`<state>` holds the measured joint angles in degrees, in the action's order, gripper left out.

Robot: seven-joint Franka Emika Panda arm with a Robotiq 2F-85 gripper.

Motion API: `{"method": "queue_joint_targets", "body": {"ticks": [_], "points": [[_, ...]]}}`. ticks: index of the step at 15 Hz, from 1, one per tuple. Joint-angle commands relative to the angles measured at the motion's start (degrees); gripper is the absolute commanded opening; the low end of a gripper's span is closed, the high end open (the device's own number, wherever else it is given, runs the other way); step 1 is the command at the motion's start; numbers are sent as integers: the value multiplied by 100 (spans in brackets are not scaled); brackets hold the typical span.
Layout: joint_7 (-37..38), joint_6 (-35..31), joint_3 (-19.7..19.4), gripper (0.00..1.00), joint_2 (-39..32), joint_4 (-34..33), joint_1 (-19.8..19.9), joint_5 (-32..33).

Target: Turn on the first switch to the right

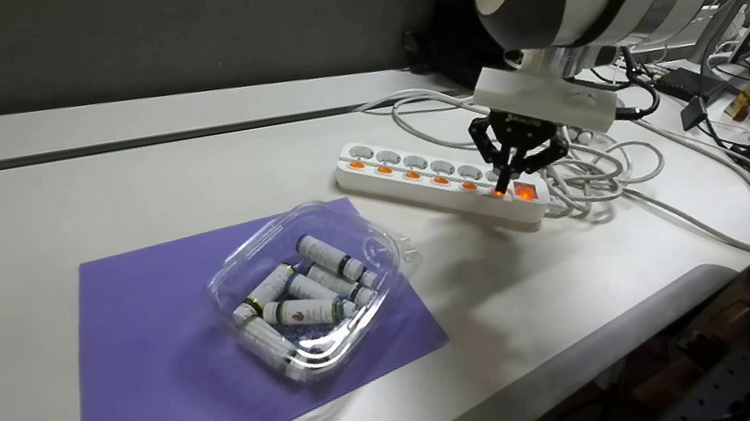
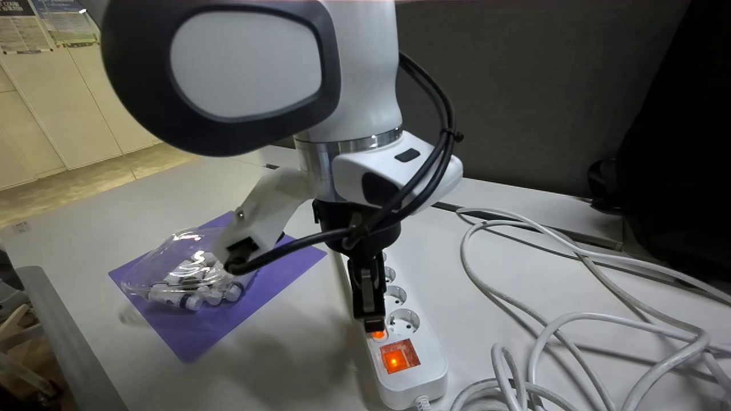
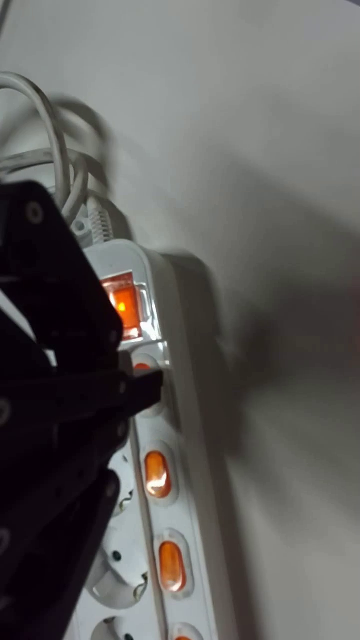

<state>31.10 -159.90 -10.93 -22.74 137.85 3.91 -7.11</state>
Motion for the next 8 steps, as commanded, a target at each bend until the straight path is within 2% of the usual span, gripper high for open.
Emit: {"method": "queue_joint_targets", "body": {"ticks": [1,8], "points": [[-86,161,-118,0,-61,-86,-37,-196],[-62,183,-188,0,-141,-134,-94,-262]]}}
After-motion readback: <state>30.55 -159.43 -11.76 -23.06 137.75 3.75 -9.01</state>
